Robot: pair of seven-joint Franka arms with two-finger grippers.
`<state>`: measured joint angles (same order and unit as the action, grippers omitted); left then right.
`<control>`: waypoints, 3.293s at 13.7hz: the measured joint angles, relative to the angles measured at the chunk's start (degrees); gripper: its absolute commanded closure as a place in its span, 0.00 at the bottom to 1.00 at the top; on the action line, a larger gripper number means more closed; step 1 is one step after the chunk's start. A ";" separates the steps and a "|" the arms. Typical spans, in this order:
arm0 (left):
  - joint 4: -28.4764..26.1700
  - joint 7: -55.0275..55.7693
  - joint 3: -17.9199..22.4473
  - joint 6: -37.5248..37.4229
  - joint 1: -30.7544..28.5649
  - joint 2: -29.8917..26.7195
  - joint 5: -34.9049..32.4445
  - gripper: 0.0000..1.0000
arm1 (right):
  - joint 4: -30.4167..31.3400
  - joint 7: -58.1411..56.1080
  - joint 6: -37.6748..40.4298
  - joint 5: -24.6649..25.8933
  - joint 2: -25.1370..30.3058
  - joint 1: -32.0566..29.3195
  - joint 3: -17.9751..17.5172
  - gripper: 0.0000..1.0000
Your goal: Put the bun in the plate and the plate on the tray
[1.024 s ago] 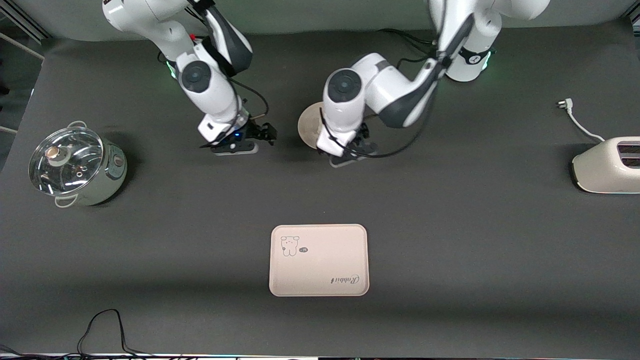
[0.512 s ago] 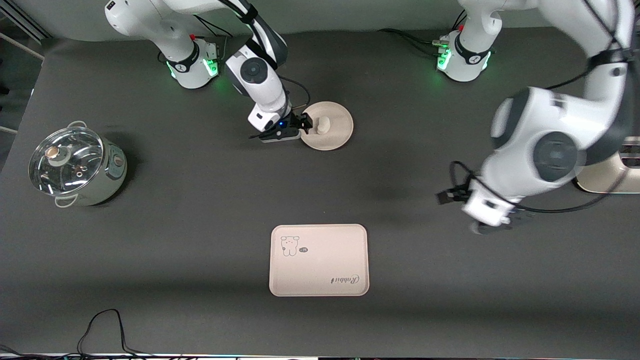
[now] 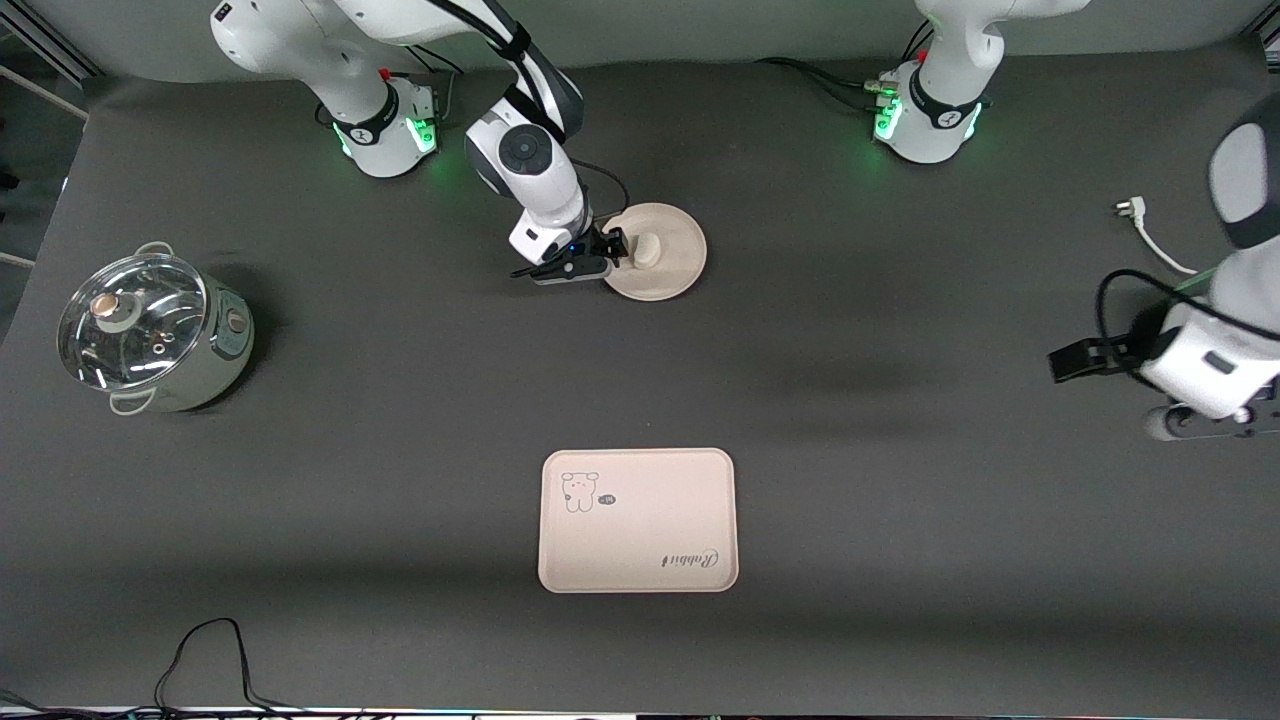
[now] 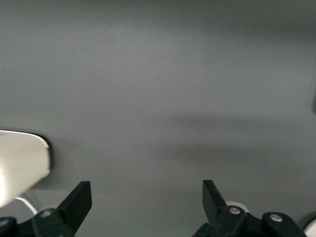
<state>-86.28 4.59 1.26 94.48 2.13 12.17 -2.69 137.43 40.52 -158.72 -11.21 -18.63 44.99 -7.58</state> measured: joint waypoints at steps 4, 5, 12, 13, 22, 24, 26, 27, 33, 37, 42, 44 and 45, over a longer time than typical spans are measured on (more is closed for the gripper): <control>0.02 -3.39 4.68 -0.02 1.19 -1.19 0.00 0.00 | -0.11 0.15 -0.35 0.00 -0.98 0.08 0.00 0.85; 0.03 -3.39 4.67 -0.05 1.42 -1.42 0.05 0.00 | -0.14 0.42 -0.85 0.00 -1.19 0.08 0.00 0.95; 0.04 -3.39 4.03 -0.98 2.65 -1.58 0.17 0.00 | -0.70 2.15 -1.98 -0.04 -1.04 0.21 -0.01 1.00; 0.20 -3.39 3.87 -0.98 2.67 -1.59 0.17 0.00 | -0.98 2.23 -1.99 -0.04 -0.96 0.21 0.02 1.00; 1.41 -3.39 3.75 -0.94 2.70 -1.61 0.17 0.00 | -9.87 2.40 9.61 -0.04 4.98 -0.04 5.23 1.00; 1.43 -3.39 3.74 -0.93 2.70 -1.61 0.17 0.00 | -15.62 2.39 13.63 -0.04 5.04 -0.19 8.10 1.00; 1.43 -3.39 3.73 -0.94 2.71 -1.61 0.17 0.00 | -19.83 1.25 15.39 -0.04 4.09 -0.45 11.14 1.00; 1.39 -3.39 3.70 -1.06 2.73 -1.60 0.18 0.00 | -22.22 0.00 15.99 -0.04 2.92 -0.90 12.39 1.00; 1.37 -3.39 3.41 -2.43 2.90 -1.77 0.29 0.00 | -45.66 -6.96 17.67 -0.04 -13.94 -8.74 13.65 1.00; -0.01 -3.35 -1.42 -2.88 -1.50 -3.41 0.37 0.00 | -64.53 -6.96 17.64 -0.12 -31.29 -10.92 13.43 1.00; -3.92 -3.34 -1.81 -2.81 -2.55 -6.93 0.38 0.00 | -75.06 -9.11 17.35 -0.25 -40.60 -13.64 11.99 0.00; -4.07 -3.40 -2.16 -2.87 -4.24 -7.04 0.50 0.00 | -76.09 -12.43 16.69 -0.28 -40.60 -14.34 11.47 0.00; -4.18 -3.41 -2.18 -2.90 -4.62 -7.04 0.55 0.00 | -76.74 -13.05 16.75 -0.28 -40.45 -14.47 11.47 0.00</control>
<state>-90.47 1.18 -0.92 91.58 -2.49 5.12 -2.14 60.68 27.48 -141.97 -11.49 -59.08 30.52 3.89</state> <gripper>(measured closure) 0.000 0.498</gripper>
